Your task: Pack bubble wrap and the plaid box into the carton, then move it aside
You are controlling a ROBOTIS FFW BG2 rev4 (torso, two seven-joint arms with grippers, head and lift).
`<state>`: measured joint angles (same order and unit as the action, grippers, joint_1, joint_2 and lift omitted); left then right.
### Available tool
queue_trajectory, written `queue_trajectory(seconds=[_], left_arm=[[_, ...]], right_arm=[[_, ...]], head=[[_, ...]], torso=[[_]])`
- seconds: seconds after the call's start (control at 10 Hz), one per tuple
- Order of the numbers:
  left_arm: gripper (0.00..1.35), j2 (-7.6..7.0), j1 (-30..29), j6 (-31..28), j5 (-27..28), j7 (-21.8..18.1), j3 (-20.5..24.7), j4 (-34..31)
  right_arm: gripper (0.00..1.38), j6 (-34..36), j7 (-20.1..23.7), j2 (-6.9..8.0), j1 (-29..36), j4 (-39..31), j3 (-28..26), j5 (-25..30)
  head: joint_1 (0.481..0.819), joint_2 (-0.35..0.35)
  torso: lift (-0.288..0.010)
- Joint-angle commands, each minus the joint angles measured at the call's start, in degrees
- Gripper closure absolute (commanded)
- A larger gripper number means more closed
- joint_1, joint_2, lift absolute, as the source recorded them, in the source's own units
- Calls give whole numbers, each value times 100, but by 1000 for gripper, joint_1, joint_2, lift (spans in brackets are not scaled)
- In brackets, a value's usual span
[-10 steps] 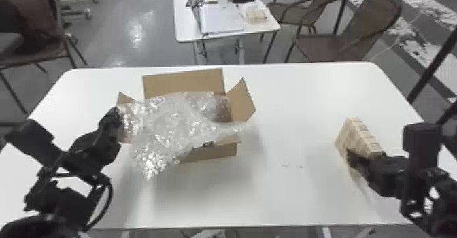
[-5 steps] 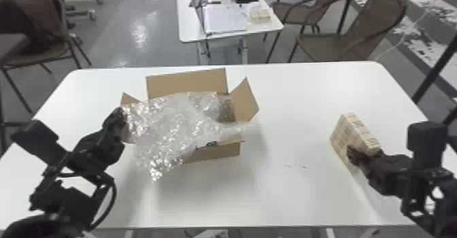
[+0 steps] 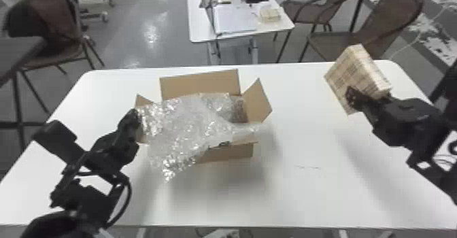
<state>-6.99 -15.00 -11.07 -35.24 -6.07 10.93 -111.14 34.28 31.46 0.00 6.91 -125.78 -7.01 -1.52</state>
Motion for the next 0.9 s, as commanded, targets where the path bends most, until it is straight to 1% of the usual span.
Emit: queue_trajectory(seconds=[0.0,0.1,0.2,0.3,0.4,0.5,0.6,0.7,0.8], left_arm=[[1213,5,23,-9,9,0,-3,14],[1214,5,67,-18,9,0,-29,31],[1214,5,120,-27,9,-9,-73,75],[1214,5,181,-53,17,-35,-108,119],[1214,5,199,-71,17,-44,-126,128],[1214,5,208,-79,26,-44,-152,137],[1214,-4,216,-88,17,-44,-161,154],[1214,-4,234,-97,17,-44,-188,154],[1214,-4,260,-97,0,-53,-223,154]], right_arm=[[1122,35,132,5,-401,-25,314,-411],[1122,369,563,-97,-849,177,490,-648],[1122,598,1178,-167,-1298,520,683,-771],[1122,853,1600,-220,-1614,880,868,-991],[1122,1020,2013,-228,-1887,1275,1009,-1202],[1122,1195,2470,-202,-2106,1750,1141,-1377],[1122,1248,2769,-149,-2238,2163,1272,-1457],[1122,1266,2848,-132,-2335,2400,1404,-1465],[1122,1257,3041,-105,-2484,2655,1527,-1430]], head=[[678,125],[652,157],[632,191],[617,228],[613,244],[612,270],[618,297],[628,316],[636,329]], torso=[[-166],[-166],[-166],[-166],[-166],[-166],[-166],[-166],[-166]])
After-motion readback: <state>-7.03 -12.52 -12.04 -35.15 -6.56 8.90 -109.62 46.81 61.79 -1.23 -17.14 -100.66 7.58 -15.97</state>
